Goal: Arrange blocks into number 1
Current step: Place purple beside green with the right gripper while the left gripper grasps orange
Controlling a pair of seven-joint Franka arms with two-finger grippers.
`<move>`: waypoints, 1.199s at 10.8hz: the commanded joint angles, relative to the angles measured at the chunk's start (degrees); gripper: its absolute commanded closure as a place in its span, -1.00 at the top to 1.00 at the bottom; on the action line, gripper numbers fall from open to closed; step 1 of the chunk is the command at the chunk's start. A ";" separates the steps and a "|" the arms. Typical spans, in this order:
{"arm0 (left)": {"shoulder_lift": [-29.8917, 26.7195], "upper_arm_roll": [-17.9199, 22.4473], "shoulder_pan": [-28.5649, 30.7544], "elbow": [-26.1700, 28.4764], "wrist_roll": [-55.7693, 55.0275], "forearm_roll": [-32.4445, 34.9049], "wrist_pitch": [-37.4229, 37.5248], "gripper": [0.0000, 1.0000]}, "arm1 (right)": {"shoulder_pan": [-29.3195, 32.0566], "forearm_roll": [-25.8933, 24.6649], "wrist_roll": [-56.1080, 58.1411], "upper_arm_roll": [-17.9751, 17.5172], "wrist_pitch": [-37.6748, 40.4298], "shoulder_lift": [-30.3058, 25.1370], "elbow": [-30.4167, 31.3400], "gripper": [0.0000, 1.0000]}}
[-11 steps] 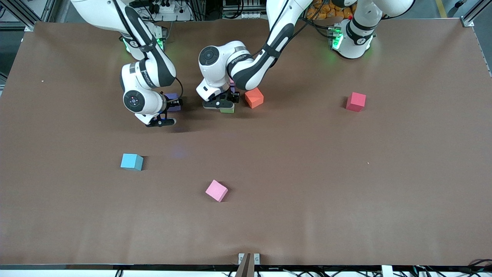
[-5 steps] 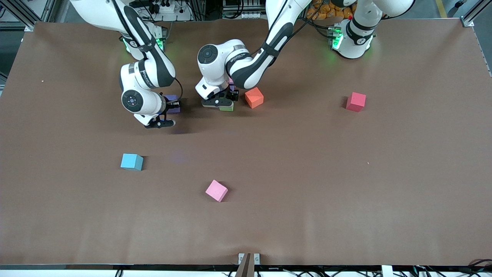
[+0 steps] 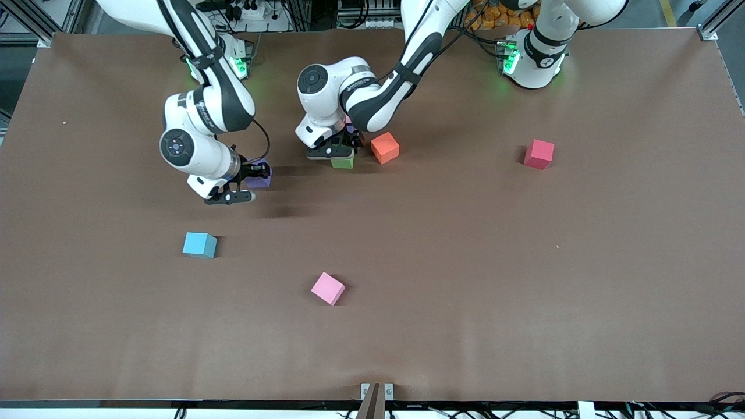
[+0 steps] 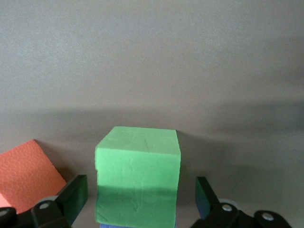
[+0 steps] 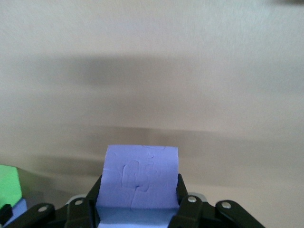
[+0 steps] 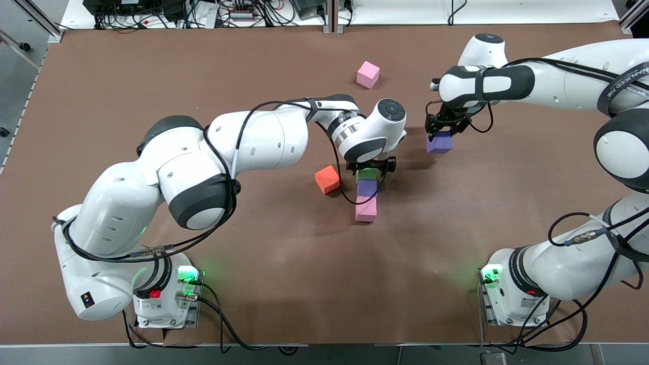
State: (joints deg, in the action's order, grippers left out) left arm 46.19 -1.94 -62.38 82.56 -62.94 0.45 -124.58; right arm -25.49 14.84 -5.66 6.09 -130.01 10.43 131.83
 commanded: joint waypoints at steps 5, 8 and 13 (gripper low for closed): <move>-7.77 6.77 3.47 0.05 -5.16 -0.19 5.03 1.00 | -2.09 0.81 -0.14 1.37 0.20 1.16 -7.71 -0.14; -13.12 6.77 6.47 7.76 -4.38 -0.10 7.07 1.00 | -8.06 -0.59 -1.89 4.36 0.46 6.69 -15.61 -0.14; -23.24 4.94 7.10 27.54 -9.10 -2.64 -3.02 1.00 | -16.42 -7.28 -20.06 4.89 0.12 13.65 -23.46 -0.12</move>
State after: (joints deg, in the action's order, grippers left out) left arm 28.65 4.38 -55.14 101.58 -68.46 -0.75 -123.65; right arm -39.83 8.35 -20.67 10.30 -130.23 21.96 110.86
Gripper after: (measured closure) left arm 0.000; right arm 0.410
